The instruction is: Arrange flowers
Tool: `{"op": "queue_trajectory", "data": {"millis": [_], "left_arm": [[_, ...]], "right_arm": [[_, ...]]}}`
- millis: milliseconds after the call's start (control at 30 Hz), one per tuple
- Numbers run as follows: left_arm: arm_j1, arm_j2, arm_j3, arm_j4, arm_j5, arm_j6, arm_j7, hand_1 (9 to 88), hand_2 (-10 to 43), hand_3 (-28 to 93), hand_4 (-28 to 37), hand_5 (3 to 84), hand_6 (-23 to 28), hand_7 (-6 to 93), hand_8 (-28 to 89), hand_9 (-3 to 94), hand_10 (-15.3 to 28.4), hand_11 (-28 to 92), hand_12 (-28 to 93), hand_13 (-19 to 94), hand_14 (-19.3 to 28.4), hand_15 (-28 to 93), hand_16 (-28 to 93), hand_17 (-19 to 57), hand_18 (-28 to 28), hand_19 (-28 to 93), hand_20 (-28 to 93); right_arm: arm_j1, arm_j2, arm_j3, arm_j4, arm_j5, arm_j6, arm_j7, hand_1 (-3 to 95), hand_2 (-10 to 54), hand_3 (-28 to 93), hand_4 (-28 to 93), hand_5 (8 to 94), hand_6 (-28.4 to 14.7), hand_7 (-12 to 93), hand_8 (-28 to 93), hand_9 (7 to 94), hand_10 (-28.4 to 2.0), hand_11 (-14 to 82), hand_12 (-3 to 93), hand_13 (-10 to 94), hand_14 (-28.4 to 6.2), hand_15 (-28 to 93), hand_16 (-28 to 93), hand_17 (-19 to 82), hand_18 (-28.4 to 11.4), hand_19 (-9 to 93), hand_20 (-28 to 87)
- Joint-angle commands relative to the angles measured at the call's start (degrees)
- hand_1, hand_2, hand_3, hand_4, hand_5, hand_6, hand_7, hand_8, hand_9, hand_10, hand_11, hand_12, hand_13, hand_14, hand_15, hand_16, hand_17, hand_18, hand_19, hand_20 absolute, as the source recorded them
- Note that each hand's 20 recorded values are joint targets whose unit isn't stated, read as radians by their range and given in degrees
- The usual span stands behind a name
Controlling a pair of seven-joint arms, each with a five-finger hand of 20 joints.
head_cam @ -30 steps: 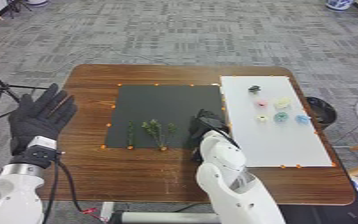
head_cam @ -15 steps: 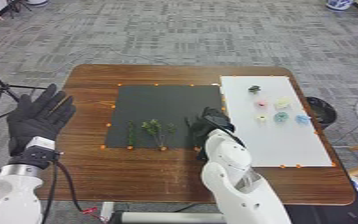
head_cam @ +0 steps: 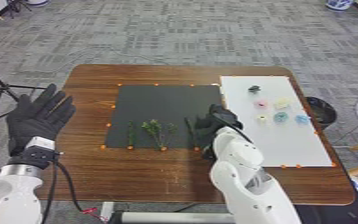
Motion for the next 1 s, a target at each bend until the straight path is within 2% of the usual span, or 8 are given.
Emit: {"op": "queue_trajectory", "data": {"millis": [33, 167, 367, 467, 533, 567, 800, 1000], "left_arm": [[-0.79, -0.80, 0.32, 0.34, 0.28, -1.38, 0.88, 23.0, 14.5, 71, -28.3, 39.0, 9.3, 5.4, -7, 31.6, 16.1, 15, 9, 24, 15.5, 18, -3, -8.2, 13.0, 32, 6], [-1.46, -1.07, 0.85, 0.55, 1.33, -2.05, 0.34, 23.0, 14.6, 71, -28.3, 38.9, 9.2, 5.5, -7, 31.7, 15.9, 15, 9, 24, 15.3, 18, -3, -8.1, 12.9, 32, 6], [-0.67, -1.52, 0.38, 0.23, 1.43, -1.79, 0.84, 23.0, 14.6, 71, -28.3, 38.9, 9.1, 5.7, -7, 31.7, 15.8, 15, 9, 24, 15.2, 18, -3, -8.1, 12.9, 32, 6], [-0.38, -1.85, -0.16, 0.19, 1.61, -2.14, 0.89, 22.9, 14.6, 71, -28.3, 38.8, 9.1, 5.6, -7, 31.7, 15.8, 15, 9, 24, 15.2, 18, -3, -8.1, 12.9, 32, 6], [-0.15, -2.17, -1.07, 0.44, 2.63, -4.22, 0.30, 22.9, 14.5, 71, -28.3, 38.7, 9.0, 5.3, -7, 31.6, 15.7, 15, 9, 24, 15.2, 18, -3, -8.1, 12.9, 32, 6], [-0.26, -2.17, -1.22, 0.49, 2.81, -4.65, 0.21, 22.9, 14.5, 71, -28.3, 38.6, 8.9, 5.2, -7, 31.4, 15.6, 15, 9, 24, 15.0, 18, -3, -8.0, 12.9, 32, 6], [-0.44, -2.36, -1.04, 0.35, 2.49, -4.44, 0.23, 23.4, 14.1, 70, -28.3, 38.4, 8.8, 4.4, -7, 32.1, 14.5, 13, 8, 24, 11.4, 13, -5, -6.9, 12.0, 31, 5], [-1.64, -1.97, 0.07, 0.66, 3.35, -3.28, 0.00, 23.9, 13.9, 70, -28.3, 38.7, 8.7, 4.1, -8, 32.0, 13.7, 13, 7, 23, 9.8, 12, -6, -6.3, 11.1, 30, 5]], "right_arm": [[-0.50, 5.75, 7.23, -1.06, -3.15, 14.92, -9.39, 34.0, -4.8, 73, -17, 65.5, -7.6, 35, -11, 69.6, -17.6, 45.8, 32.5, 73, -11.2, 68, 41, 32, -27.4, 83, 34], [-0.58, 8.85, 12.02, -0.83, -4.32, 16.60, -14.55, 34.9, -5.9, 76, -18, 66.1, -6.6, 29, -11, 69.1, -16.4, 35.9, 27.0, 71, -11.0, 67, 38, 29, -25.8, 80, 36], [-0.52, 10.57, 17.02, -1.39, -6.27, 5.67, -14.32, 38.5, -9.4, 78, -21, 62.4, -6.2, 12, -10, 61.0, -14.5, 13.5, 17.1, 69, -10.5, 74, 34, 29, -24.2, 79, 40], [-1.27, 10.55, 19.13, -1.26, -3.20, 2.01, -14.57, 40.7, -9.5, 78, -22, 62.7, -5.8, 11, -11, 59.4, -14.1, 10.9, 16.0, 68, -10.6, 75, 34, 28, -24.0, 78, 41], [-1.71, 10.31, 20.42, -1.02, -2.82, -0.79, -15.81, 42.9, -9.5, 79, -25, 61.5, -5.0, 11, -11, 58.0, -13.2, 10.0, 15.5, 68, -10.3, 76, 34, 28, -23.6, 78, 41], [-2.01, 10.28, 20.74, -0.91, -4.05, -1.50, -16.14, 44.1, -9.5, 79, -26, 60.4, -4.7, 11, -11, 57.3, -12.7, 9.6, 15.2, 68, -10.1, 76, 34, 28, -23.2, 78, 41], [-3.08, 9.76, 21.71, 0.37, -7.01, -3.18, -18.94, 46.1, -9.5, 79, -28, 57.9, -3.7, 11, -12, 55.6, -11.3, 9.1, 14.3, 68, -9.2, 76, 34, 28, -22.5, 77, 42], [-2.83, 8.70, 21.61, 2.41, -8.04, -5.77, -20.15, 46.4, -9.5, 79, -28, 56.9, -3.2, 12, -12, 55.0, -10.6, 8.8, 13.8, 68, -8.7, 76, 34, 28, -22.0, 76, 42]]}}
